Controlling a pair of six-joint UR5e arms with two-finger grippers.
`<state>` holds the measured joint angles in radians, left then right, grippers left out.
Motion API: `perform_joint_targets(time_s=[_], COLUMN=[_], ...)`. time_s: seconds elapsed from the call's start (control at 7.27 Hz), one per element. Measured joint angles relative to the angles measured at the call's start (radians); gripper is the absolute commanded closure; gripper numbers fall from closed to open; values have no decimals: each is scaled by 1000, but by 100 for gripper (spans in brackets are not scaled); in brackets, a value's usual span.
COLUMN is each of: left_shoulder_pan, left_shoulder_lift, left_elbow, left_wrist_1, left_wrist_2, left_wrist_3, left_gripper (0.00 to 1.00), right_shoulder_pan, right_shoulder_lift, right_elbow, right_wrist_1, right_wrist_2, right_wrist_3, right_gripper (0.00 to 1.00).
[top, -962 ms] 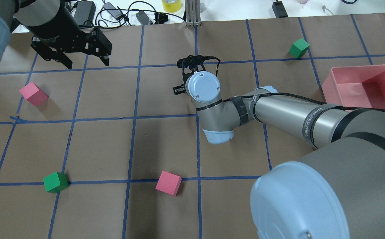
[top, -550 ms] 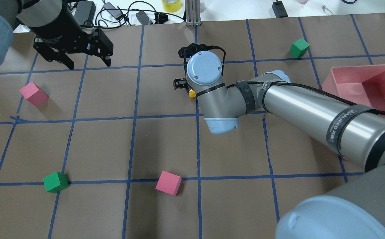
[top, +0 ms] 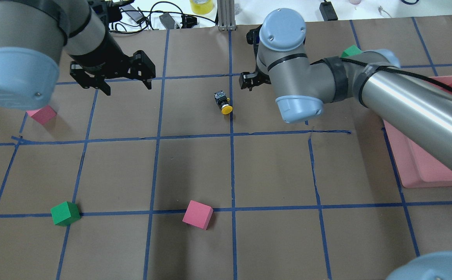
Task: Align button upright
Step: 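Raise the right gripper away while the left gripper reaches toward the button switch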
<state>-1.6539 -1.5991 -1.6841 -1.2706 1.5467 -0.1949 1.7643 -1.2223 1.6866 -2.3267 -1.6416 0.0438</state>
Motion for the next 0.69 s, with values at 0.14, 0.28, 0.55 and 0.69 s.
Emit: perform_joint_targets(time_s=[0.14, 0.28, 0.55, 0.69], left_shoulder_pan=[-51, -83, -143, -187], left_shoulder_lift=[-14, -32, -69, -92], left_elbow=[-67, -136, -240, -267], left_wrist_1=[139, 286, 530, 608], left_wrist_2=[5, 11, 39, 81], left_wrist_3=[-63, -107, -177, -233], left_gripper=[0, 0, 2, 2], right_shoulder_pan=[-57, -111, -192, -216], right_shoulder_lift=[-31, -61, -119, -134], right_elbow=[-14, -27, -83, -133], right_wrist_1=[93, 175, 371, 475], right_wrist_2=[4, 7, 17, 25], right_wrist_3=[-31, -75, -133, -141], right_gripper=[0, 0, 0, 0])
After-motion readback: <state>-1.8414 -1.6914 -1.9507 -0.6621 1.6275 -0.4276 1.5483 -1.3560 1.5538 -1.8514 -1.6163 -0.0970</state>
